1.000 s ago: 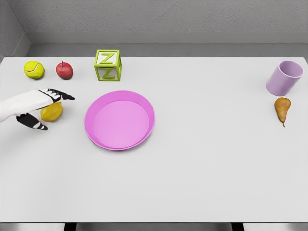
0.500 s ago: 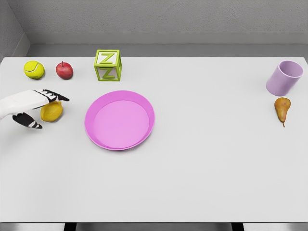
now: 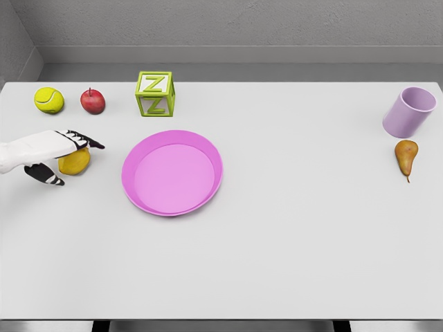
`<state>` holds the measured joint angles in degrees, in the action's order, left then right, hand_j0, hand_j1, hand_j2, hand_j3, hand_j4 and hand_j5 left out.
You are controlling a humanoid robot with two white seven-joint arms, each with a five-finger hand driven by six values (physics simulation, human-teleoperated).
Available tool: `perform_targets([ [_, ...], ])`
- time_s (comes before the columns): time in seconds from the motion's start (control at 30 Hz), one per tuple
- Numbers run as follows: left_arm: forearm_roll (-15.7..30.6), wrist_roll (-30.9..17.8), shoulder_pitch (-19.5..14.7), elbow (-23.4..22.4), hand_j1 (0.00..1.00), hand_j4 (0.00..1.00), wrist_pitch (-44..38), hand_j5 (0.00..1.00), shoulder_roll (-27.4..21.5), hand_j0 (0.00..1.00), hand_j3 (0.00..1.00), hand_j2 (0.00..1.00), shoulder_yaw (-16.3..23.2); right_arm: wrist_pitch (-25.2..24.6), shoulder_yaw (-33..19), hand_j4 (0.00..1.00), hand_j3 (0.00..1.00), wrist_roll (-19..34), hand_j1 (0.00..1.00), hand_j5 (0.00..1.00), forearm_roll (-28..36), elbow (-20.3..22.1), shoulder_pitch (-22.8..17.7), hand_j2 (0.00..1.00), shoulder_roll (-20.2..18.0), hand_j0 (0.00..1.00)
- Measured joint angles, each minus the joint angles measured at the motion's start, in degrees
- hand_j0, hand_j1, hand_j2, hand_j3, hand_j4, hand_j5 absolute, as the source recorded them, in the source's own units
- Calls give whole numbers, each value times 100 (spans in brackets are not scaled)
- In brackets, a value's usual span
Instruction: Put the lemon on the plate with left arm
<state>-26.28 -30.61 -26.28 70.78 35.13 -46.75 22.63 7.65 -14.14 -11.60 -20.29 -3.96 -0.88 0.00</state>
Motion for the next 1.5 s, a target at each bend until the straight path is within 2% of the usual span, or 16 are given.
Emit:
perform_targets([
  [0.13,-62,3,-79,-52,89,89,-1,89,0,89,89,89,-1,0,0,100,100,0,100,100,2,0,0,100,0,100],
  [0.73,-204,9,-97,-65,88,88,0,88,87,88,88,88,79,0,0,100,100,0,100,100,2,0,0,100,0,100],
  [0.8,-206,9,-88,-65,87,87,0,87,98,87,87,87,87,0,0,100,100,0,100,100,2,0,0,100,0,100],
  [0.87,-207,9,-88,-66,82,82,0,82,100,82,82,82,94,0,0,100,100,0,100,100,1,0,0,100,0,100],
  [1.23,-286,11,-97,-98,82,82,-2,82,68,82,82,82,112,0,0,100,100,0,100,100,2,0,0,100,0,100],
  [1.33,-312,11,-97,-99,71,71,-2,71,58,71,71,71,113,0,0,100,100,0,100,100,1,0,0,100,0,100],
  [1.5,-323,8,-97,-100,66,66,-2,66,51,66,66,66,115,0,0,100,100,0,100,100,0,0,0,100,0,100],
])
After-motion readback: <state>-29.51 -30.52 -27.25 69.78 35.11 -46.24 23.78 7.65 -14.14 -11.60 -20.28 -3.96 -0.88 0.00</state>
